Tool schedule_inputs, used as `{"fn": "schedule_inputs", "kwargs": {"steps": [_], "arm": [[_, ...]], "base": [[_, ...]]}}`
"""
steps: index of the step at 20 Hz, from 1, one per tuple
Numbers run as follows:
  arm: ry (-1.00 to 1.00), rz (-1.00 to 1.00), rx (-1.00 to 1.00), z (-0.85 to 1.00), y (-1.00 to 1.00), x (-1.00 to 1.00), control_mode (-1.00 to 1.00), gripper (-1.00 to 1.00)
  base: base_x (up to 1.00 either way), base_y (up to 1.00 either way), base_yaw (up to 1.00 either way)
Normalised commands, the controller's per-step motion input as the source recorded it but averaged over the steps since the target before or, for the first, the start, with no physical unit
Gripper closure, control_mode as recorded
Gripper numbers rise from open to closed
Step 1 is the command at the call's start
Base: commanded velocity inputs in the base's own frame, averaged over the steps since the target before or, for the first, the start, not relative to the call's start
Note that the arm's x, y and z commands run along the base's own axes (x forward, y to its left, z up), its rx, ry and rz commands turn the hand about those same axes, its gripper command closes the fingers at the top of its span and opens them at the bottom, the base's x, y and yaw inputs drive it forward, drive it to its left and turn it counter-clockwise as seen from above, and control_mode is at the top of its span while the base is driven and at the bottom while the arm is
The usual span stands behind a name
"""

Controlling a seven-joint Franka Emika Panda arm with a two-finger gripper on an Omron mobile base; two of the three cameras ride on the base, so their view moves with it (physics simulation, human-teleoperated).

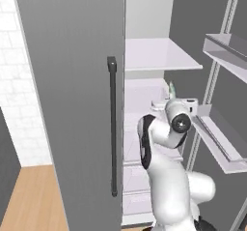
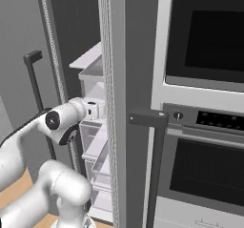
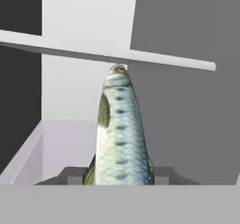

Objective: Place one bell pepper and one fish in each tupperware on the nearby counter, to pack two identical lunches.

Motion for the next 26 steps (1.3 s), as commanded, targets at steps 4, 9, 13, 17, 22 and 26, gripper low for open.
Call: {"fn": "schedule_inputs", "kwargs": {"steps": [4,9,13,17,22,26], "arm": [[0.57,-0.04,0.0,0.91,0.34,-0.72,-1.0,1.0],[0.32,0.0,0.0,-0.15,0.55,-0.7,1.0,1.0],[0.0,0.0,0.0,0.0,0.0,0.0,1.0,1.0],[0.0,0.0,0.0,0.0,0.0,0.0,1.0,1.0],[0.0,0.0,0.0,0.0,0.0,0.0,1.0,1.0],[0.0,0.0,0.0,0.0,0.0,0.0,1.0,1.0]], "base": [[0.0,0.0,0.0],[-0.2,0.13,0.02],[-1.0,0.59,0.15],[-1.0,0.5,0.13],[-1.0,0.22,0.0],[-0.85,0.0,-0.61]]}}
